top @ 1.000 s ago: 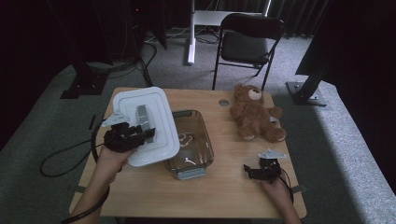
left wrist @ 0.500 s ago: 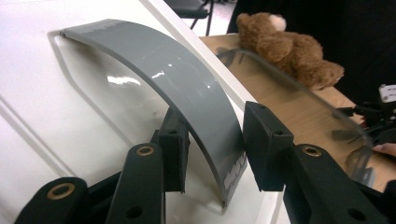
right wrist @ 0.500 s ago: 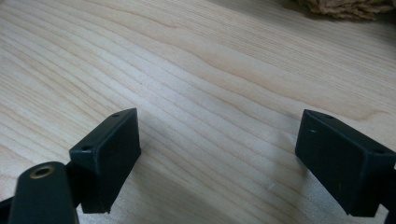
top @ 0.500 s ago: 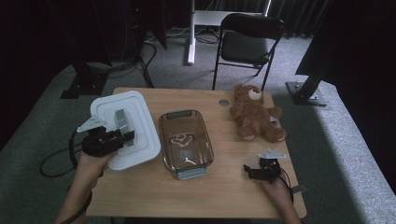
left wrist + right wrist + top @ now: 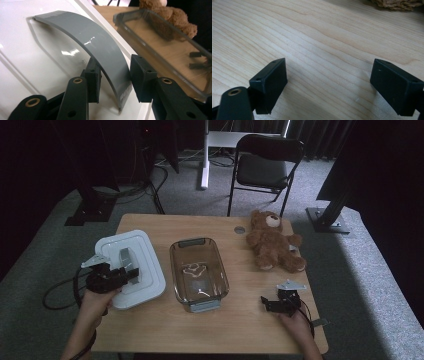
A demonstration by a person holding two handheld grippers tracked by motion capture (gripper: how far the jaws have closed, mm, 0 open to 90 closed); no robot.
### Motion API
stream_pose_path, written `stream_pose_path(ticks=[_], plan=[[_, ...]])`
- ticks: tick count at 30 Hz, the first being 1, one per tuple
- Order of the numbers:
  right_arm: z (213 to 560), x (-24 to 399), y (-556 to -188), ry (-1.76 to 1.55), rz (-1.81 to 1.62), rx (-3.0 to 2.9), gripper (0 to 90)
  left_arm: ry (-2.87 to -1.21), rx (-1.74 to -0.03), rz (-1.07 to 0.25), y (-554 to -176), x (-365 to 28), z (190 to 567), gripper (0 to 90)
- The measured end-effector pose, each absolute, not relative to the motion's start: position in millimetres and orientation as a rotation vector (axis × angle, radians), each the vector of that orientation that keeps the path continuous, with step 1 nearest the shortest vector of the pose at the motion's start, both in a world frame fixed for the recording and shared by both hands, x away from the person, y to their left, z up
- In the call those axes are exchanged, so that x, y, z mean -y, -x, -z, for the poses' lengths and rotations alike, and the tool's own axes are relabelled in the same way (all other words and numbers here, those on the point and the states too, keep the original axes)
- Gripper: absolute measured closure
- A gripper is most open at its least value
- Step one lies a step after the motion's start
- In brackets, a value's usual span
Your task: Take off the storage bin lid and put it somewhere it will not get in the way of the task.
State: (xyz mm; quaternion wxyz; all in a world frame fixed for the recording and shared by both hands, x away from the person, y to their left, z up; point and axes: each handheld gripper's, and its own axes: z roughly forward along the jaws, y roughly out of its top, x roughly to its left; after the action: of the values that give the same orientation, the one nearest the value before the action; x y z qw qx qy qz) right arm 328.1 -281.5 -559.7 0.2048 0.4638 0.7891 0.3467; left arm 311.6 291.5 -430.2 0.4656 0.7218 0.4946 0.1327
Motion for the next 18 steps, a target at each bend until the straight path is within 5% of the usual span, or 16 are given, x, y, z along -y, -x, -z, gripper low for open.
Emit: stream_pose_path(ticks=[18], plan=[[560,282,-328,-1.292,-0.967,-2.200,13.2,-1.835,-1.258,-0.168,-344,-282,498,62.8]])
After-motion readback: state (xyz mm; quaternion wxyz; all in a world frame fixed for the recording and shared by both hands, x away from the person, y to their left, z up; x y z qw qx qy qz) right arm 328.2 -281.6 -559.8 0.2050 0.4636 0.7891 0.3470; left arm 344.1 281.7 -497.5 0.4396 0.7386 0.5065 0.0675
